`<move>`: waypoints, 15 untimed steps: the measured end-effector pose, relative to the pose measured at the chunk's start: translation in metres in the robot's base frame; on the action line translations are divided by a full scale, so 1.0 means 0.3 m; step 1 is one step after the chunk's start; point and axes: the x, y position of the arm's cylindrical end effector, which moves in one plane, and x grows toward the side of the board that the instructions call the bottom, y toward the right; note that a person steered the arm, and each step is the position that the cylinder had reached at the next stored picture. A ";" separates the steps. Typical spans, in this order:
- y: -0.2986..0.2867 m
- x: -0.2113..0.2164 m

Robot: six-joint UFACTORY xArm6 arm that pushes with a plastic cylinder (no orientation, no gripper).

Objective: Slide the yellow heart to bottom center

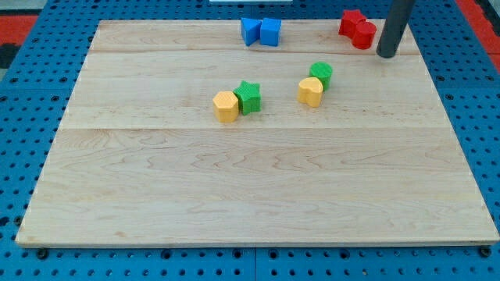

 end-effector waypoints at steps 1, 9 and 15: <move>-0.115 0.077; -0.551 0.534; -0.819 0.759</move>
